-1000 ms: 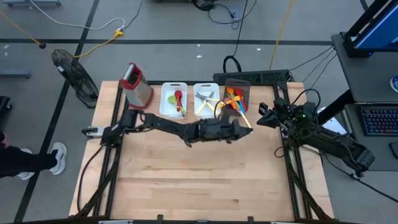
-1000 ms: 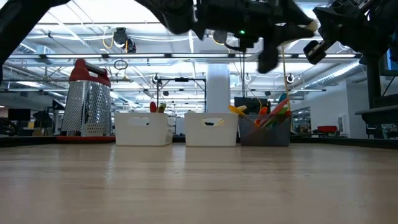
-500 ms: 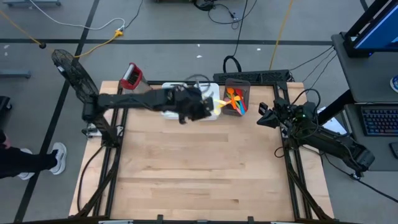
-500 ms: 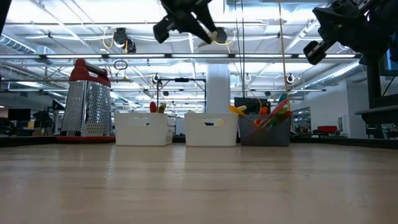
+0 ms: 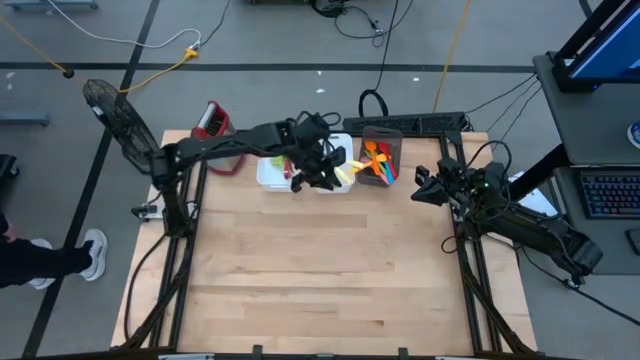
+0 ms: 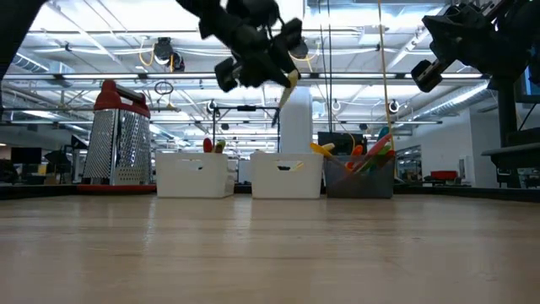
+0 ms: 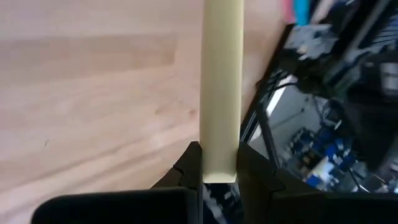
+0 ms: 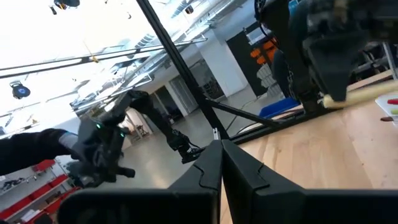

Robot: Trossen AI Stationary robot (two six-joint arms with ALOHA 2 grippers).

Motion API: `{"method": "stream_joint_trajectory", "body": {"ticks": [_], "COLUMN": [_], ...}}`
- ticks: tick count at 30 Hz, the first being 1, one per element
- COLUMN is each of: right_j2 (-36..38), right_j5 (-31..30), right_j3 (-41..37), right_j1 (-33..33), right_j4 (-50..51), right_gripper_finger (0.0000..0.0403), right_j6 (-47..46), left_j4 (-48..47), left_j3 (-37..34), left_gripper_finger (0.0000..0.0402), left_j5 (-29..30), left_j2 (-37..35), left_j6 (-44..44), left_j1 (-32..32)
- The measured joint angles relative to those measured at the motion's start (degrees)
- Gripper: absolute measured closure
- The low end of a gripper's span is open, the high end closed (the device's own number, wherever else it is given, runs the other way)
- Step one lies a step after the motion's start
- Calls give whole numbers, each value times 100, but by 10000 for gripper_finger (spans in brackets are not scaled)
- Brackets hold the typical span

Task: Pick & Place Kitchen Items
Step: Put the yellow knife into the right white bin, then return to Home Position

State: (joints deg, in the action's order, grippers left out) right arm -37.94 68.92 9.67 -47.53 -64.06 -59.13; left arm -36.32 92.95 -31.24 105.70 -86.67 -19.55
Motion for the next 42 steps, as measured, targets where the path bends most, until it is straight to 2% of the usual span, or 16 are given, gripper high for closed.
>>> {"method": "stream_joint_trajectory", "body": {"ticks": [6, 9, 14, 18, 29, 42], "right_j2": [-2, -2, -2, -2, -2, 0], "right_j5": [12, 14, 15, 16, 16, 18], "right_j3": [0, 0, 0, 0, 0, 0], "right_j1": [0, 0, 0, 0, 0, -2], "right_j4": [46, 49, 66, 93, 95, 137], "right_gripper_finger": [399, 399, 399, 399, 399, 399], "right_j6": [24, 24, 24, 26, 24, 24], "left_j4": [85, 334, 919, 920, 882, 962], "left_j3": [-4, -7, -7, -7, -7, -4], "left_gripper_finger": [348, 348, 347, 346, 342, 243], "left_j5": [-1098, -1424, -1539, -1353, -1366, -1229], "left_j2": [565, 813, 949, 958, 1057, 1207], "left_j6": [-333, -474, -795, -899, -788, -515], "left_j1": [-241, -320, -513, -683, -914, -913]}}
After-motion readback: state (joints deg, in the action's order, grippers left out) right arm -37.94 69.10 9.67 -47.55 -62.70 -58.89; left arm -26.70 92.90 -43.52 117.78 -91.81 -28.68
